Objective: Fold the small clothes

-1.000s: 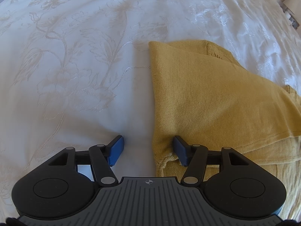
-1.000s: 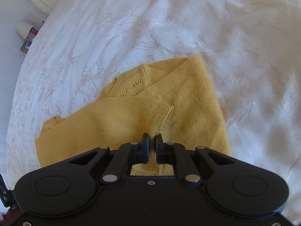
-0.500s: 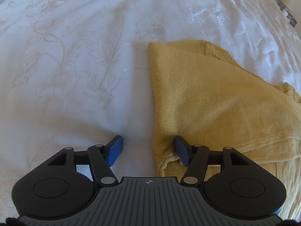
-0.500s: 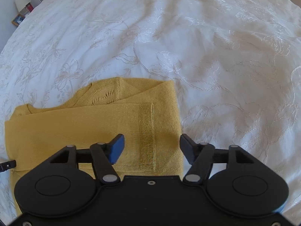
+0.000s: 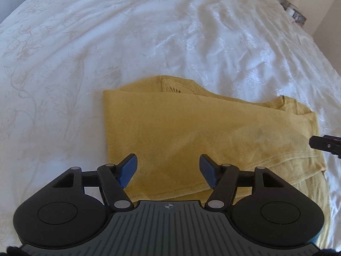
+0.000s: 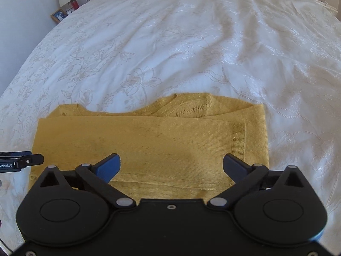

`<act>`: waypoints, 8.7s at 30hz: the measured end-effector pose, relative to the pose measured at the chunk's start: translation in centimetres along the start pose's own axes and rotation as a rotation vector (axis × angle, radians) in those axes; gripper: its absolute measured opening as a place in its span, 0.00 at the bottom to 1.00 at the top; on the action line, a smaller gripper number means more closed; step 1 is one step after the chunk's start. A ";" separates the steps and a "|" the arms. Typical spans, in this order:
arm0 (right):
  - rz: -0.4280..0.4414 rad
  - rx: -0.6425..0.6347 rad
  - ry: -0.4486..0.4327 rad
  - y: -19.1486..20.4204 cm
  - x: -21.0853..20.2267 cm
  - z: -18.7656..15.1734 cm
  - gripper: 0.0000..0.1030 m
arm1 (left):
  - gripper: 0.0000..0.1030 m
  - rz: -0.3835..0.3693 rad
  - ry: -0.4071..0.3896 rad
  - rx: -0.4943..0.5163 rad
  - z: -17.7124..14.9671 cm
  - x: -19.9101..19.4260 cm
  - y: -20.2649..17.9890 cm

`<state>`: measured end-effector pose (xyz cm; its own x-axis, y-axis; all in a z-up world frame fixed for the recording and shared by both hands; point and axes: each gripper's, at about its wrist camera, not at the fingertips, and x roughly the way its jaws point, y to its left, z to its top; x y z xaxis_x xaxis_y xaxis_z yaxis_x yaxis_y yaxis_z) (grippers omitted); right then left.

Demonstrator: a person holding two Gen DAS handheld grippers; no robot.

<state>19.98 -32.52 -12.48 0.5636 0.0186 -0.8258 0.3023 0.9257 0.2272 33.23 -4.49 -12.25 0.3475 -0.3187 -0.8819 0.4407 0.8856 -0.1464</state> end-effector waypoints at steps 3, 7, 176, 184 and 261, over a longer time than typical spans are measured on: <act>-0.023 -0.029 0.000 1.0 0.9 0.4 1.00 | 0.61 -0.008 0.052 0.023 -0.3 1.7 -0.5; -0.094 0.010 0.019 0.1 2.9 1.3 1.00 | 0.63 -0.001 0.100 0.066 -1.0 2.7 0.1; 0.308 0.364 -0.084 -6.9 -15.2 -13.5 0.13 | 0.06 -0.179 -0.308 -0.223 -12.6 -16.5 2.3; 0.240 0.422 -0.139 -7.3 -10.7 -6.5 0.13 | 0.06 -0.196 -0.312 -0.208 -5.9 -12.6 3.9; -0.039 -0.164 0.027 -1.5 2.8 -1.5 0.74 | 0.33 -0.011 -0.124 0.101 -0.7 1.6 -3.8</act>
<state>19.95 -33.35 -15.86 0.5326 -0.0105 -0.8463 0.1926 0.9752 0.1091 31.59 -8.11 -13.45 0.4387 -0.3730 -0.8175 0.5237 0.8454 -0.1047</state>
